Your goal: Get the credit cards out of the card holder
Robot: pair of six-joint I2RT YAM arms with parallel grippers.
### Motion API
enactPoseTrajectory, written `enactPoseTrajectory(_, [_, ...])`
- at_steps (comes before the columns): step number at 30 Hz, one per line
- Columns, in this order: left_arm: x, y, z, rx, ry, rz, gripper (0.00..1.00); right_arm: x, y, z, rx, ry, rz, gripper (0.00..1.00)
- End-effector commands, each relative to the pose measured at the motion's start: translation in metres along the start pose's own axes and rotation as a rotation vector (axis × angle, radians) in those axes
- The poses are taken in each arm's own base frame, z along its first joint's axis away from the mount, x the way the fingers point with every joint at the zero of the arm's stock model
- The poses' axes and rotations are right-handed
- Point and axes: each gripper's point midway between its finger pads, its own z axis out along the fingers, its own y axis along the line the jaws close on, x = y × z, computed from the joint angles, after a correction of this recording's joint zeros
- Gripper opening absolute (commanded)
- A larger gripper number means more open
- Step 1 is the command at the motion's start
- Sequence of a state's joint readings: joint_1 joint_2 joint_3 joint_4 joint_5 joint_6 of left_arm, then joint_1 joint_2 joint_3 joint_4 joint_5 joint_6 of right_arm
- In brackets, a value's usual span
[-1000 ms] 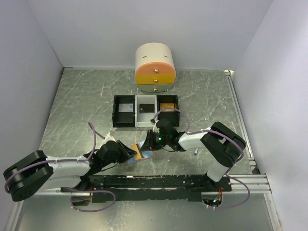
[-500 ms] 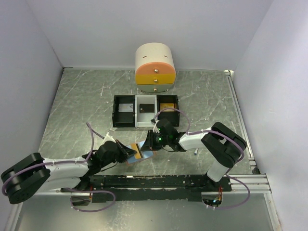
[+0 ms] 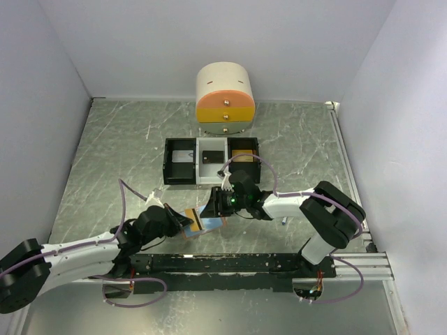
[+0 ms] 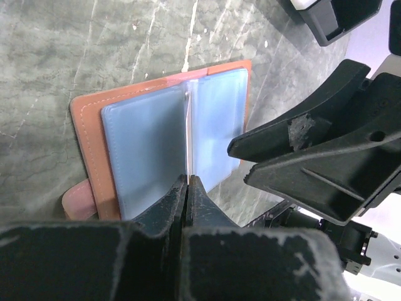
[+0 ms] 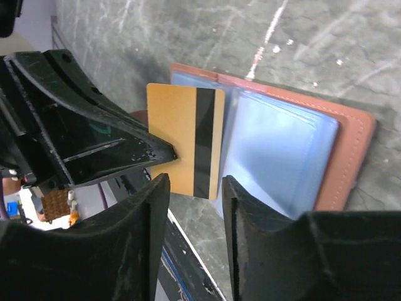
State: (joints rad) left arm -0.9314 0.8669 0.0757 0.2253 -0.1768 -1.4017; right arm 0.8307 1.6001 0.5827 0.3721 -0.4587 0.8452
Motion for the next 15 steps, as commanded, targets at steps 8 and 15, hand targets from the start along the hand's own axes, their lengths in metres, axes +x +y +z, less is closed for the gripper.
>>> enactPoseTrajectory(8, [-0.006,-0.033,-0.008,0.102,-0.010,0.091,0.07,-0.004,0.013,-0.004,-0.075,-0.037,-0.003,0.48])
enactPoseTrajectory(15, [0.000,-0.054,-0.013,0.224,0.017,0.146,0.07,-0.001,0.013,-0.013,-0.150,-0.042,0.006,0.50])
